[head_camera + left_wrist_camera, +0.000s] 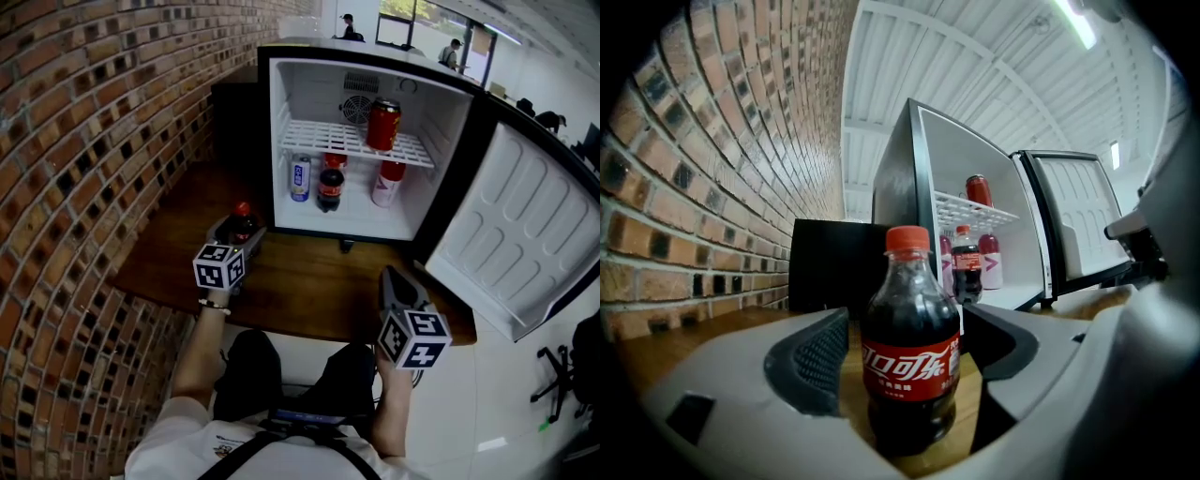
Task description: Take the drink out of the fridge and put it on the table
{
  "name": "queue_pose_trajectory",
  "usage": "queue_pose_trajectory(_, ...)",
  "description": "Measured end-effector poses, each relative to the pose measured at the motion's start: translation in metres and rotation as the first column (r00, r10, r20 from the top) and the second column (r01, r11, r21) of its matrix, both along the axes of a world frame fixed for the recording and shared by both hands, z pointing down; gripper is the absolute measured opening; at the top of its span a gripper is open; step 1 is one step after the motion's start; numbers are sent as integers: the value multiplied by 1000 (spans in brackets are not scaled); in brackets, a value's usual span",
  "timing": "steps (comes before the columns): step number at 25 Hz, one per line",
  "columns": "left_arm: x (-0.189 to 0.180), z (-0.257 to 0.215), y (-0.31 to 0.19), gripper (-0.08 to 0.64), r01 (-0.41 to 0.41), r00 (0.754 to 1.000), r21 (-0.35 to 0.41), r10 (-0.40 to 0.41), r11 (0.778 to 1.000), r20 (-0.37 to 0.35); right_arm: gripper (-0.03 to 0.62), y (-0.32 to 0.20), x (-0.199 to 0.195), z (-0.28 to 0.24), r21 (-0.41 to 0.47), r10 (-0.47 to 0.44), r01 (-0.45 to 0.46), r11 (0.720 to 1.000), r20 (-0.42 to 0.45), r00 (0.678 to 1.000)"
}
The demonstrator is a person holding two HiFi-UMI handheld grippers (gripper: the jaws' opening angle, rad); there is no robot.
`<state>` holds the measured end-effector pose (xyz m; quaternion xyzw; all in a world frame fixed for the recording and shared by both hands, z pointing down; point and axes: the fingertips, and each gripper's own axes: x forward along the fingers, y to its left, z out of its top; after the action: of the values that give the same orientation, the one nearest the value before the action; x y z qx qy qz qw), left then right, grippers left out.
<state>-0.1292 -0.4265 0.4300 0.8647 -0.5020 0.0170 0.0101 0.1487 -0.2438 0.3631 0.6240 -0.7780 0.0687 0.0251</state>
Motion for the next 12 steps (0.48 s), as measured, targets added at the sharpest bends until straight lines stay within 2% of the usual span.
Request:
queue_pose_trajectory(5,1,-10,4,499,-13,1000,10,13,1000,-23,-8,-1,0,-2,3,-2,2,1000,2,1000)
queue_pose_trajectory(12,-2,-47,40,503,-17,1000,70,18,997,-10,-8,-2,-4,-3,5,-15,15,1000,2,1000)
